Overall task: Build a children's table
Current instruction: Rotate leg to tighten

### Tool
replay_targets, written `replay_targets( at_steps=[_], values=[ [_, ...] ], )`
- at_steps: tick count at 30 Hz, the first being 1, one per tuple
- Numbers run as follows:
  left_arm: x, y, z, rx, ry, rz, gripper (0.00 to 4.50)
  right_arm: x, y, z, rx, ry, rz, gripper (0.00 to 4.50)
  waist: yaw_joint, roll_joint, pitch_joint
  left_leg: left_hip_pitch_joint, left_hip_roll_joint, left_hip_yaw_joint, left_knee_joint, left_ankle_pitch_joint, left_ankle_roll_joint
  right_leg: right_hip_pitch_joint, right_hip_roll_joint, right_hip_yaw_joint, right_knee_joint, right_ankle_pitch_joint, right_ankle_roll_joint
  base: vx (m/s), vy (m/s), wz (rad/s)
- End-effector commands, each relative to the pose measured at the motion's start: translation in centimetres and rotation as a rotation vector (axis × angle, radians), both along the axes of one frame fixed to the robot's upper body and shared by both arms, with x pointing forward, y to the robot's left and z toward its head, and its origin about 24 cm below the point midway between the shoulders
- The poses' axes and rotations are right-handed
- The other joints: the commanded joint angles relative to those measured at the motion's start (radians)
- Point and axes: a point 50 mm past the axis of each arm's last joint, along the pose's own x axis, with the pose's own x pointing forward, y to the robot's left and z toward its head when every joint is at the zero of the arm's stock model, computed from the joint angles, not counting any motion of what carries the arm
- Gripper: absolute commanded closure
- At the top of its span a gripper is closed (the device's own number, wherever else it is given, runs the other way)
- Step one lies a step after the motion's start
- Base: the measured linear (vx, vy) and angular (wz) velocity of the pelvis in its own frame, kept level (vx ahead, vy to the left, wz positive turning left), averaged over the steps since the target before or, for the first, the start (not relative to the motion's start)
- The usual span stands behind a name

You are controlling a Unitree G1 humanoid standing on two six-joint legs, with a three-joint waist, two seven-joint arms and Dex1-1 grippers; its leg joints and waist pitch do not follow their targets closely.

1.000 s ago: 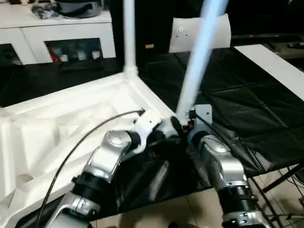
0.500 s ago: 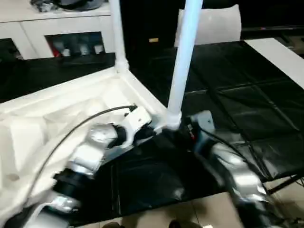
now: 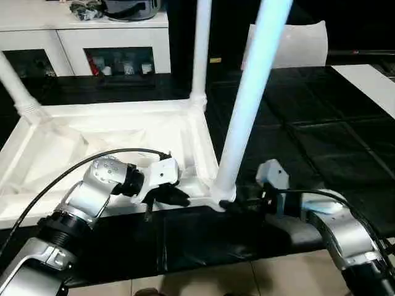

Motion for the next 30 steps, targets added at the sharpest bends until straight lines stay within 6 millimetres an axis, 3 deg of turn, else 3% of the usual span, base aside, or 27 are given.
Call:
replay_targets(
  at_steps=[1, 7, 10, 15, 16, 27, 30],
  values=[
    [-0.4, -0.8, 0.2, 0.023, 0.012, -0.127, 4.50, 0.1, 0.0, 0.1, -0.003, 0.016, 0.050, 0.22, 0.000, -0.003, -0.063, 0.002, 0.035, -0.009, -0.076, -0.221, 0.048, 0.043, -0.076, 0.072, -0.079, -0.389, -0.107, 0.000, 0.000, 0.00],
    [-0.6, -1.1, 0.4, 0.024, 0.030, -0.192, 4.50, 0.2, 0.2, 0.0, 0.004, 0.047, 0.097, 0.75, 0.016, -0.004, -0.072, -0.003, 0.040, -0.004, -0.073, -0.143, 0.053, 0.050, -0.074, 0.077, -0.050, -0.225, -0.173, 0.000, 0.000, 0.00],
    [-1.0, -1.4, 0.4, 0.016, 0.047, -0.228, 4.50, 0.2, 0.2, -0.1, 0.000, 0.067, 0.134, 1.03, 0.019, -0.004, -0.071, -0.003, 0.041, -0.004, -0.072, -0.138, 0.055, 0.050, -0.075, 0.077, -0.049, -0.226, -0.174, 0.000, 0.000, 0.00],
    [-1.1, -1.4, 0.3, 0.012, 0.051, -0.238, 4.50, 0.4, 0.3, 0.0, 0.010, 0.078, 0.149, 1.33, 0.019, -0.006, -0.067, -0.005, 0.039, -0.004, -0.074, -0.170, 0.044, 0.051, -0.077, 0.075, -0.061, -0.305, -0.148, 0.000, 0.000, 0.00],
    [-1.1, -1.4, 0.2, 0.010, 0.054, -0.240, 4.50, 0.4, 0.4, -0.1, 0.015, 0.083, 0.154, 1.59, 0.020, -0.007, -0.067, -0.003, 0.039, -0.004, -0.074, -0.174, 0.041, 0.050, -0.077, 0.075, -0.063, -0.321, -0.141, 0.000, 0.000, 0.00],
    [-1.1, -1.3, 0.1, -0.020, 0.055, -0.193, 4.50, -0.2, 0.9, -0.6, 0.054, 0.131, 0.159, 1.76, 0.019, -0.008, -0.068, -0.006, 0.038, -0.005, -0.073, -0.162, 0.042, 0.051, -0.076, 0.075, -0.060, -0.311, -0.142, 0.000, 0.000, 0.00],
    [-0.6, -1.6, 0.2, -0.067, 0.016, -0.053, 4.50, -1.1, 1.8, -1.2, 0.105, 0.179, 0.111, 1.77, 0.018, -0.003, -0.065, -0.003, 0.043, -0.007, -0.076, -0.178, 0.032, 0.048, -0.077, 0.076, -0.061, -0.318, -0.140, 0.000, 0.000, 0.00]
  ],
)
